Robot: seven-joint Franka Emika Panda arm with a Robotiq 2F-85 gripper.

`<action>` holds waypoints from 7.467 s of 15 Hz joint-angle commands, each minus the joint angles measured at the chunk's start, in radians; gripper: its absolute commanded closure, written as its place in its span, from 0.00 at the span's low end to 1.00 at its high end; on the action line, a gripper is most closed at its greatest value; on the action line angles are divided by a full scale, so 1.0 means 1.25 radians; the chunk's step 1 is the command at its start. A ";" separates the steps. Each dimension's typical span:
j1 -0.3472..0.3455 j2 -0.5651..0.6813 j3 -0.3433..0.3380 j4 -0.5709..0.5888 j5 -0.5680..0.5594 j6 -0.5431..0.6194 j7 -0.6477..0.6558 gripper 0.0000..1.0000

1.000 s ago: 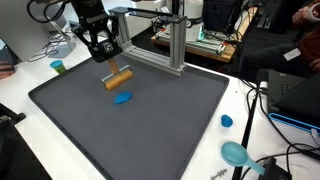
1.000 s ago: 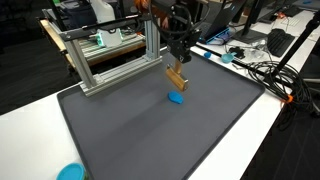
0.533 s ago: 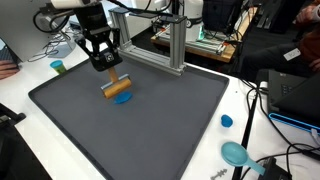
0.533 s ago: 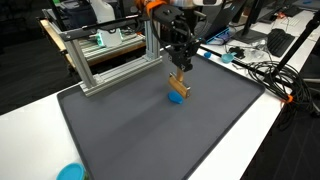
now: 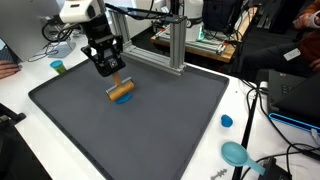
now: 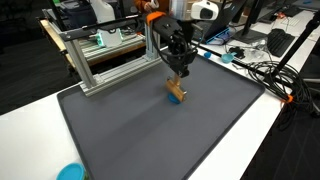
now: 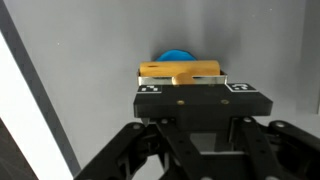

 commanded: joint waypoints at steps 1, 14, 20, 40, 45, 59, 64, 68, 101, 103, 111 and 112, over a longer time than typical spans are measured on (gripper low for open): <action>-0.003 0.016 0.003 0.003 -0.012 0.022 0.002 0.78; 0.008 0.071 0.012 0.002 -0.039 0.057 0.004 0.78; 0.002 0.081 0.028 0.000 -0.018 0.055 -0.015 0.78; -0.035 0.020 0.070 0.005 0.124 0.032 -0.046 0.78; -0.058 -0.015 0.042 -0.012 0.124 0.044 -0.016 0.78; -0.057 0.046 0.026 0.011 0.091 0.032 -0.004 0.78; -0.043 0.064 -0.003 0.026 0.043 0.013 0.047 0.78; -0.038 0.073 -0.014 0.037 0.017 -0.010 0.076 0.78; -0.023 -0.051 -0.011 0.020 -0.082 0.007 0.150 0.78; -0.043 -0.085 0.005 0.019 -0.026 -0.003 0.112 0.78; -0.039 -0.212 -0.025 0.024 0.058 -0.310 0.120 0.78; -0.040 -0.231 -0.025 0.017 0.077 -0.342 0.113 0.78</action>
